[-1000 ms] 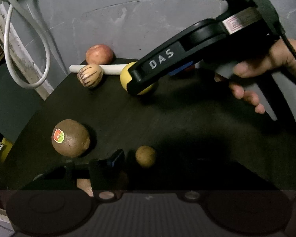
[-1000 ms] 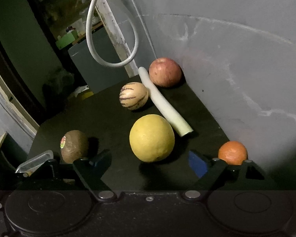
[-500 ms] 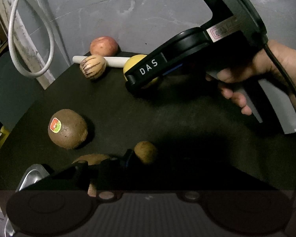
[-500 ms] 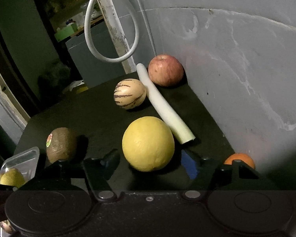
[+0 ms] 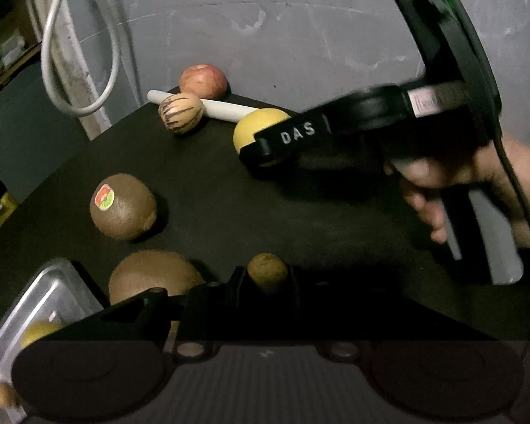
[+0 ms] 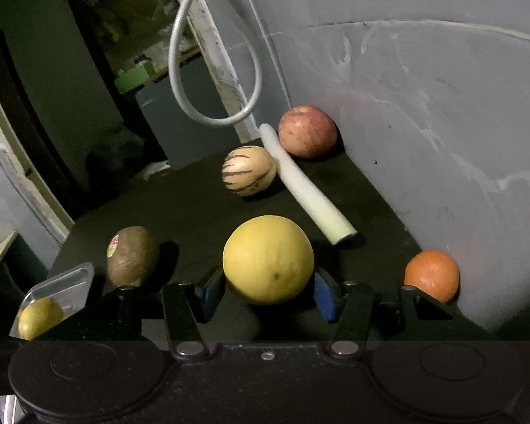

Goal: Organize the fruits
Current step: 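Grasp the small tan round fruit with the left tool while the right tool grasps the yellow grapefruit, then carry both fruits over the silver tray and open both tools to release them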

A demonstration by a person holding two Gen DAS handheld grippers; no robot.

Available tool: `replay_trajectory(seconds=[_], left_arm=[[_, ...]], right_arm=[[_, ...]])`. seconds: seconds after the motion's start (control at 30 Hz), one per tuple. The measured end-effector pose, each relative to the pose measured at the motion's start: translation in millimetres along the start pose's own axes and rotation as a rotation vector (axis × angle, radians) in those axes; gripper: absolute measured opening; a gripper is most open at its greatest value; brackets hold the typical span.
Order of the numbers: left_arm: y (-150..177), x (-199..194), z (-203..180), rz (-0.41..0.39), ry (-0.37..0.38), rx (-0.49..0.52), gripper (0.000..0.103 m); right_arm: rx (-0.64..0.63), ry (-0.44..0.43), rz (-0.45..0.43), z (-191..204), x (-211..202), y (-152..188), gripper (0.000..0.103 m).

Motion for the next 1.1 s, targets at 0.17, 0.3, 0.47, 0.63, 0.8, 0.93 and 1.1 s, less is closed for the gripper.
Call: replay_trajectory(seconds=[0.17,0.3,0.47,0.63,0.8,0.93,1.1], left_arm=[[9.5,-7.4,-1.3,-0.003,0.023,-0.048,0.028],[11.5,-7.8,-3.7,0.0,0.024,-0.044,0.028],[10.3,-6.5,-3.5,0.001,0.023,-0.053,0.028],[10.9,-4.5,-2.9,0.008,0.025,-0.07,0.028],[13.4,-9.9,-4.8,0.001,0.033,-0.077,0.028],[18.5,-20.2,-9.3,-0.015,0.042,-0.072,0.028],[35.0,-41.6,-12.3,-0.045,0.06,-0.106,0.028]], right_arm=[[-0.017,0.002,-0.01,2.6,-1.4,5.9,0.055],[-0.03,0.014,-0.007,4.6,1.1,4.2,0.057],[-0.068,0.031,-0.007,7.4,7.1,1.4,0.059],[-0.101,0.039,-0.015,8.6,8.2,2.3,0.058],[-0.111,0.034,-0.003,9.8,1.4,8.7,0.057],[-0.116,0.024,-0.005,12.5,-14.0,17.1,0.057],[-0.124,0.013,-0.005,22.5,-35.9,26.6,0.057]])
Point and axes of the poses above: each gripper's, at about its wrist camera, not at the fingertips, and x roughly the way its jaws point, z to its left, y to its underside, the point moved 4 cm from there along x, roughly the way its jaws point, and after that the axes turned 12 degrees about z, right-handed, at the moved point
